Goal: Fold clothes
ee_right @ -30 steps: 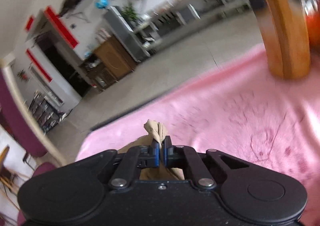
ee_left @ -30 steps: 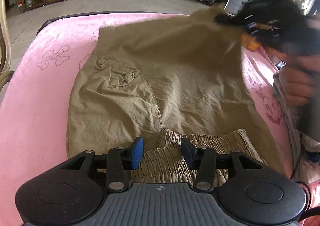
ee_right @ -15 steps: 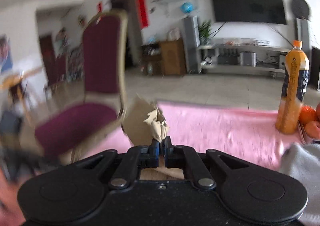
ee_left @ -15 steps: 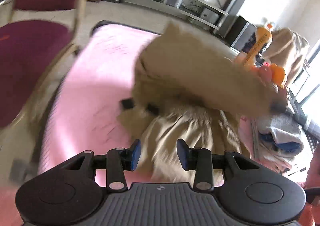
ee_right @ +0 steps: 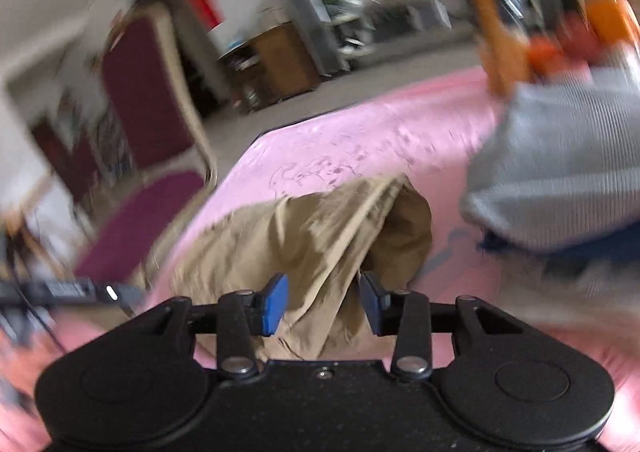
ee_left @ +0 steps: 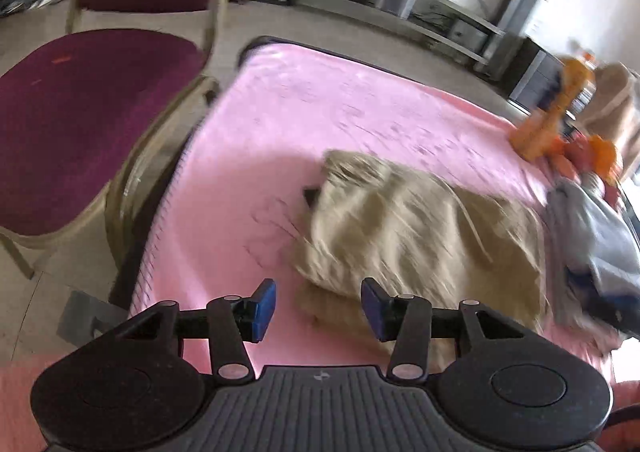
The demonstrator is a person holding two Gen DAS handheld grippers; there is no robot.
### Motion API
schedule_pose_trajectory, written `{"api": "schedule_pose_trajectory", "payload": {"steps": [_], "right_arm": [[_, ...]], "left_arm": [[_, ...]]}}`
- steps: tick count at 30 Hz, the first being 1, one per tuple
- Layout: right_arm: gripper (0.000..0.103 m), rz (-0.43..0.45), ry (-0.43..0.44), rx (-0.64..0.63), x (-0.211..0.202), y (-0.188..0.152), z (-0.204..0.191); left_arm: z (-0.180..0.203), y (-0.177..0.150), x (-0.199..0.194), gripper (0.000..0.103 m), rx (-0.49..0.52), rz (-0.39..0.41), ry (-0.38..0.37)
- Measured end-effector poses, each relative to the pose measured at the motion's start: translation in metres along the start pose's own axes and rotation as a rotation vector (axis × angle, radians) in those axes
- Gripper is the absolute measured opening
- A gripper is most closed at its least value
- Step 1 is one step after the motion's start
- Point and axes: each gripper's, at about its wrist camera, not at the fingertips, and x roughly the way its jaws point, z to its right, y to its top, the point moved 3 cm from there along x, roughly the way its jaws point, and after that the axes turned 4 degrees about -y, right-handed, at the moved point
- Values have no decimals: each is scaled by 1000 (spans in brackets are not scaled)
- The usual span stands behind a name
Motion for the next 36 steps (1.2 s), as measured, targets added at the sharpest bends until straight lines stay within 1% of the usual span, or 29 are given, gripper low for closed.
{"api": "schedule_pose_trajectory", "payload": {"steps": [1,2,3,4,5,8,10,12,14,16,19,21,24,26,27,28,30,31,32,33,36], "right_arm": [[39,-14,14,70,4,1,9],[42,-29,30,121,8,1,15],[46,-44,45,165,13,1,20],[47,-60,60,210,17,1,24],[47,-72,71,227,20,0,25],[49,-105,99,251,29,-5,22],[49,-130,109,253,36,-9,17],[49,-157,98,234,44,-13,10],[49,-172,69,227,50,-16,5],[49,-180,52,240,55,-17,4],[52,-191,52,271,60,-19,5],[52,-194,55,284,62,-20,5],[52,-194,53,304,63,-21,7],[52,-191,53,309,63,-21,8],[52,-188,50,305,62,-21,7],[52,-184,48,300,62,-21,7],[51,-177,43,291,61,-21,6],[51,-173,41,286,61,-21,5],[50,-170,39,282,61,-21,5],[48,-163,38,280,60,-21,5],[46,-141,35,279,57,-20,5]], "left_arm": [[-4,7,6,49,-25,-11,0],[-8,13,12,50,-55,-23,-12],[-11,18,18,53,-84,-36,-24],[-15,24,24,55,-114,-48,-35],[-16,25,28,55,-130,-52,-41],[-20,20,38,56,-160,-67,-50],[-21,14,43,56,-162,-94,-43],[-20,12,48,56,-154,-107,-30],[-19,14,48,56,-137,-94,-16],[-19,16,49,56,-130,-85,-6],[-23,17,51,56,-148,-88,0],[-27,17,53,56,-180,-107,-22],[-30,13,64,56,-233,-169,-90],[-33,10,69,52,-276,-198,-119],[-35,9,72,46,-297,-212,-133],[-36,8,71,40,-310,-210,-150],[-35,8,68,35,-306,-200,-168],[-33,7,65,27,-292,-190,-175],[-29,7,64,24,-279,-186,-181],[-26,6,62,19,-262,-180,-184],[-16,6,58,14,-192,-150,-163]]}}
